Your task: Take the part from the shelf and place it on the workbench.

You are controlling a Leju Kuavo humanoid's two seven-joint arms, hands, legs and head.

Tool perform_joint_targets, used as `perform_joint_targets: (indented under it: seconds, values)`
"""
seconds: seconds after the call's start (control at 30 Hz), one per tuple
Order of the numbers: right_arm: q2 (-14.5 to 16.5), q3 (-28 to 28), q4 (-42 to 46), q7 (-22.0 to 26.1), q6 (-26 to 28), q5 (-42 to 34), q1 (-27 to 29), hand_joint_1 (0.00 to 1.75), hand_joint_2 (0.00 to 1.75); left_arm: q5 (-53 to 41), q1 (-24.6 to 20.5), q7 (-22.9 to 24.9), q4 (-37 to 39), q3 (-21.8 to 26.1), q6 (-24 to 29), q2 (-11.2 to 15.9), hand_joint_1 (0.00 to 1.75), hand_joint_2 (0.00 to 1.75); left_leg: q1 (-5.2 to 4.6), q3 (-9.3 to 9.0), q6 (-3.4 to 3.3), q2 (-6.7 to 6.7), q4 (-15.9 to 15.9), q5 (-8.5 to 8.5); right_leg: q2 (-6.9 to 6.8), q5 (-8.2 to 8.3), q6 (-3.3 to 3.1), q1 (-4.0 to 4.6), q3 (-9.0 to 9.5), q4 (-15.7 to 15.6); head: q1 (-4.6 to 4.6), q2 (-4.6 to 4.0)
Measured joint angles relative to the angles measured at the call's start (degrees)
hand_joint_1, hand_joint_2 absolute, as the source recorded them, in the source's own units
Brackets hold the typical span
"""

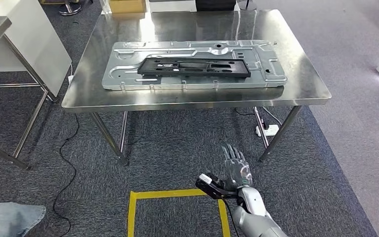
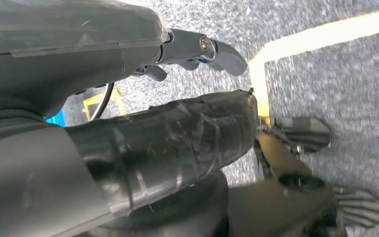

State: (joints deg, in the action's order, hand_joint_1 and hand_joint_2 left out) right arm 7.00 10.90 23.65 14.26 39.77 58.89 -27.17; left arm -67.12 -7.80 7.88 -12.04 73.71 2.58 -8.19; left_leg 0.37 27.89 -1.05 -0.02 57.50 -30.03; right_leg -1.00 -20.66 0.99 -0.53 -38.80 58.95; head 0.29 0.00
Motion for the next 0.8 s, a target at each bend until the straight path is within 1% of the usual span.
perform_joint_targets:
  seconds: [0.03, 0.07, 0.1, 0.13, 0.17, 0.2, 0.23, 0.27, 0.3, 0.33, 0.37, 0.4, 0.43, 0.47, 0.5, 0.53, 0.57, 0.6, 0.63, 0.67, 0.7, 0.73, 0.77, 0.8]
  values:
    - [-0.5, -1.5, -0.4, 0.2, -0.1, -1.0, 0.9, 0.0, 0.0, 0.2, 0.2, 0.1, 0.0, 0.3, 0.0, 0.0, 0.0, 0.0, 0.07, 0.42, -0.53, 0.13, -0.2, 0.71, 0.13, -0.78, 0.34, -0.11, -0.28, 0.4, 0.01, 0.0]
    - [-1.0, -3.0, -0.9, 0.1, -0.3, -2.3, 1.7, 0.0, 0.0, 0.4, 0.3, 0.1, 0.0, 0.5, 0.0, 0.1, 0.0, 0.0, 0.18, 1.01, -1.05, 0.31, -0.4, 1.5, 0.3, -2.77, 0.61, -0.19, -0.81, 1.7, 0.03, 0.0]
    - [-1.7, -4.5, -1.5, -0.1, -0.7, -4.0, 2.5, 0.0, 0.0, 0.7, 0.4, 0.2, 0.0, 0.7, 0.0, 0.1, 0.0, 0.0, 0.25, 1.77, -1.45, 0.47, -0.5, 2.3, 0.48, -5.88, 0.8, -0.32, -1.57, 4.2, 0.07, 0.0]
    - [-2.3, -6.2, -2.0, -0.4, -1.3, -5.8, 3.3, 0.0, 0.0, 1.0, 0.4, 0.2, 0.0, 1.0, 0.0, 0.2, 0.0, 0.0, 0.21, 2.7, -1.71, 0.5, -0.4, 3.06, 0.6, -9.2, 0.98, -0.32, -2.39, 7.5, 0.1, 0.0]
    - [-3.0, -7.9, -2.6, -0.7, -2.1, -7.6, 4.2, 0.0, 0.0, 1.3, 0.5, 0.2, 0.0, 1.1, 0.0, 0.3, 0.0, 0.0, 0.17, 3.72, -1.84, 0.48, -0.4, 3.81, 0.67, -11.68, 1.11, -0.32, -3.02, 11.2, 0.14, 0.0]
    - [-3.6, -9.7, -3.1, -1.0, -3.0, -9.3, 5.1, 0.0, 0.0, 1.4, 0.6, 0.2, 0.0, 1.3, 0.0, 0.3, 0.0, 0.0, 0.13, 4.78, -1.82, 0.44, -0.3, 4.57, 0.72, -12.65, 1.21, -0.31, -3.2, 14.2, 0.15, 0.0]
    - [-4.2, -11.5, -3.6, -1.4, -3.9, -10.7, 6.0, 0.0, 0.0, 1.7, 0.7, 0.3, 0.0, 1.6, 0.0, 0.3, 0.0, 0.0, 0.1, 5.87, -1.76, 0.41, -0.1, 5.28, 0.76, -12.07, 1.23, -0.3, -2.68, 15.8, 0.14, 0.0]
    - [-4.7, -13.2, -4.0, -2.0, -4.9, -12.0, 6.9, 0.0, 0.0, 1.8, 0.8, 0.3, 0.0, 1.8, 0.0, 0.3, 0.0, 0.0, 0.09, 6.96, -1.65, 0.41, 0.2, 5.91, 0.78, -10.49, 1.16, -0.29, -1.29, 15.7, 0.15, 0.0]
    - [-5.2, -14.8, -4.4, -2.8, -5.8, -13.1, 7.7, 0.0, 0.0, 1.9, 0.9, 0.3, 0.0, 1.9, 0.0, 0.4, 0.0, 0.0, 0.07, 8.01, -1.49, 0.42, 0.5, 6.48, 0.78, -8.84, 1.02, -0.27, 1.03, 13.7, 0.14, 0.0]
    - [-5.7, -16.2, -4.7, -3.6, -6.7, -14.0, 8.3, 0.0, 0.0, 2.0, 0.9, 0.3, 0.0, 2.1, 0.0, 0.4, 0.0, 0.0, 0.07, 8.86, -1.3, 0.45, 0.8, 6.97, 0.8, -8.16, 0.79, -0.24, 4.09, 10.3, 0.14, 0.0]
    - [-6.1, -17.5, -5.0, -4.5, -7.6, -14.8, 9.0, 0.0, 0.0, 2.0, 0.9, 0.2, 0.0, 2.1, 0.0, 0.4, 0.0, 0.0, -0.01, 9.51, -1.03, 0.48, 1.2, 7.41, 0.82, -8.64, 0.56, -0.12, 7.43, 5.9, 0.12, 0.0]
    - [-6.5, -18.8, -5.3, -5.6, -8.5, -15.5, 9.7, 0.0, 0.0, 2.0, 0.9, 0.2, 0.0, 2.2, -0.1, 0.4, 0.0, 0.0, -0.09, 9.85, -0.71, 0.53, 1.3, 7.88, 0.83, -9.61, 0.33, 0.01, 9.86, 2.3, 0.1, 0.0]
    - [-6.8, -20.1, -5.7, -6.8, -9.4, -15.9, 10.5, 0.0, 0.0, 2.0, 0.8, 0.1, 0.0, 2.2, -0.2, 0.5, 0.0, 0.0, -0.14, 9.98, -0.37, 0.57, 1.4, 8.36, 0.84, -10.6, 0.08, 0.16, 11.36, -0.3, 0.11, 0.0]
    - [-7.0, -21.4, -6.1, -8.3, -10.4, -16.1, 11.4, 0.0, 0.0, 2.0, 0.8, 0.1, 0.0, 2.2, -0.3, 0.5, 0.0, 0.0, -0.19, 10.03, 0.0, 0.59, 1.3, 8.9, 0.81, -10.92, -0.2, 0.32, 11.86, -1.5, 0.13, 0.0]
    - [-7.1, -22.5, -6.6, -9.7, -11.4, -16.2, 12.4, 0.0, 0.0, 2.0, 0.9, 0.0, 0.0, 2.2, -0.3, 0.6, 0.0, 0.0, -0.13, 10.1, 0.36, 0.56, 1.1, 9.36, 0.67, -10.48, -0.6, 0.28, 11.43, -1.6, 0.2, 0.0]
    - [-7.2, -23.4, -7.1, -11.2, -12.6, -16.4, 13.3, 0.0, 0.0, 1.9, 1.0, 0.0, 0.0, 2.2, -0.4, 0.7, 0.0, 0.0, -0.04, 10.4, 0.69, 0.48, 1.3, 8.93, 0.49, -9.85, -1.07, 0.22, 10.95, -1.7, 0.24, 0.0]
    - [-7.3, -24.2, -7.6, -12.7, -13.9, -16.5, 14.2, 0.0, 0.0, 1.8, 1.1, 0.0, 0.0, 2.2, -0.6, 0.8, 0.0, 0.0, 0.05, 10.88, 1.02, 0.4, 2.3, 7.35, 0.32, -9.11, -1.58, 0.15, 10.27, -1.8, 0.27, 0.0]
    - [-7.3, -24.8, -8.0, -14.2, -15.4, -16.7, 15.1, 0.0, 0.0, 1.8, 1.3, 0.0, 0.0, 2.2, -0.7, 0.9, 0.0, 0.0, 0.15, 11.52, 1.33, 0.34, 4.2, 4.58, 0.19, -8.31, -2.0, 0.06, 9.39, -1.9, 0.26, 0.0]
    - [-7.3, -25.3, -8.4, -15.6, -16.9, -16.7, 16.0, 0.0, 0.0, 1.7, 1.3, 0.0, 0.0, 2.2, -0.9, 0.9, 0.0, 0.0, 0.24, 12.17, 1.59, 0.33, 7.3, 1.01, 0.14, -7.55, -2.26, 0.1, 8.46, -1.8, 0.22, 0.0]
    - [-7.3, -25.7, -8.7, -16.8, -18.3, -16.8, 16.9, 0.0, 0.0, 1.6, 1.4, 0.0, 0.0, 2.2, -1.1, 1.0, 0.0, 0.0, 0.28, 12.67, 1.81, 0.33, 10.9, -2.08, 0.12, -6.8, -2.41, 0.18, 7.49, -1.8, 0.2, 0.0]
    - [-7.3, -26.1, -9.1, -17.9, -19.6, -17.0, 17.8, 0.0, 0.0, 1.6, 1.4, 0.0, 0.0, 2.2, -1.2, 1.0, 0.0, 0.0, 0.3, 12.87, 1.96, 0.34, 14.4, -3.88, 0.06, -6.07, -2.42, 0.28, 6.53, -1.7, 0.18, 0.0]
    - [-7.3, -26.5, -9.5, -18.8, -20.6, -17.2, 18.7, 0.0, 0.0, 1.6, 1.4, -0.1, 0.0, 2.2, -1.2, 1.0, 0.0, 0.0, 0.3, 12.56, 2.0, 0.34, 16.9, -4.1, -0.02, -5.36, -2.41, 0.39, 5.55, -1.6, 0.19, 0.0]
    - [-7.3, -26.9, -9.8, -19.6, -21.4, -17.6, 19.4, 0.0, 0.0, 1.6, 1.3, -0.1, 0.0, 2.2, -1.2, 1.0, 0.0, 0.0, 0.28, 11.63, 1.92, 0.33, 18.0, -3.03, -0.08, -4.71, -2.39, 0.51, 4.58, -1.4, 0.17, 0.0]
    - [-7.3, -27.3, -10.1, -20.3, -22.1, -17.9, 20.0, 0.0, 0.0, 1.6, 1.3, -0.1, 0.0, 2.2, -1.2, 1.0, 0.0, 0.0, 0.2, 9.57, 1.65, 0.32, 16.8, -1.25, -0.1, -4.07, -2.37, 0.64, 3.6, -1.1, 0.17, 0.0]
